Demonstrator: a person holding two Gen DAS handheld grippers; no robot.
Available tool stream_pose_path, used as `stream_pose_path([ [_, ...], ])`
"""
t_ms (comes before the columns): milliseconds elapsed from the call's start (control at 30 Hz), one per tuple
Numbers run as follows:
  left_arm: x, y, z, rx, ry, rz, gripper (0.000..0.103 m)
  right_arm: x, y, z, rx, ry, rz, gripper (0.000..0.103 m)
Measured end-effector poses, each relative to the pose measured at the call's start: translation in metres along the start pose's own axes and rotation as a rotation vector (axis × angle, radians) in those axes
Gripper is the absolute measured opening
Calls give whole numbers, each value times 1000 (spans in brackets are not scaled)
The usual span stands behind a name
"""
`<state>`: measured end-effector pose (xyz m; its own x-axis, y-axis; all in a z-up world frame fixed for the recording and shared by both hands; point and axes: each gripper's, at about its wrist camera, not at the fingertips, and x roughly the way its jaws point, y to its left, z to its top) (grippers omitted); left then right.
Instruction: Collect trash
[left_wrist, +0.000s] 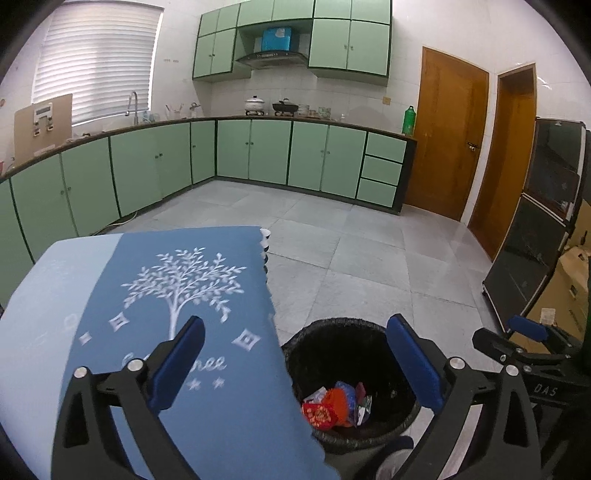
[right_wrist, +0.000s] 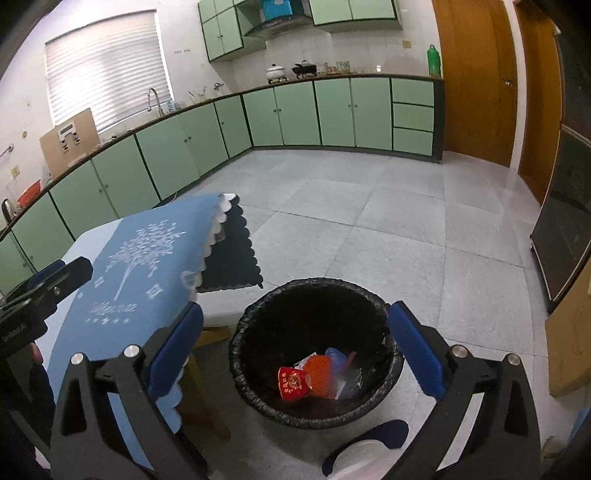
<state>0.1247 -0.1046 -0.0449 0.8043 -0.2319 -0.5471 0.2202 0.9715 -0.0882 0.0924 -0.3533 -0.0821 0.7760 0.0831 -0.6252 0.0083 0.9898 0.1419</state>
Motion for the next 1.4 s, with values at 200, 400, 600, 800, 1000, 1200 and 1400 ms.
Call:
stream_pose_path([
  [200,-43,6,-13,17,-19,7,97,-35,11,-7,4,-32,26,98],
  [400,-70,9,-26,13,-45,13,97,-59,29,-11,-20,-51,46,98],
  [600,-82,11,-29,8,-65,10,97,-70,42,-18,-35,-57,55,98],
  [800,-87,13,-32,4,-72,17,97,-74,49,-19,-42,-64,55,98],
  [1000,-90,12,-31,7,-81,24,97,-76,55,-20,-57,-73,57,98],
  [1200,-91,10,-32,12,-82,27,97,-76,55,-20,-57,-71,62,98],
  [1400,-90,11,-32,13,-77,31,97,-74,55,-20,-57,-68,64,98],
])
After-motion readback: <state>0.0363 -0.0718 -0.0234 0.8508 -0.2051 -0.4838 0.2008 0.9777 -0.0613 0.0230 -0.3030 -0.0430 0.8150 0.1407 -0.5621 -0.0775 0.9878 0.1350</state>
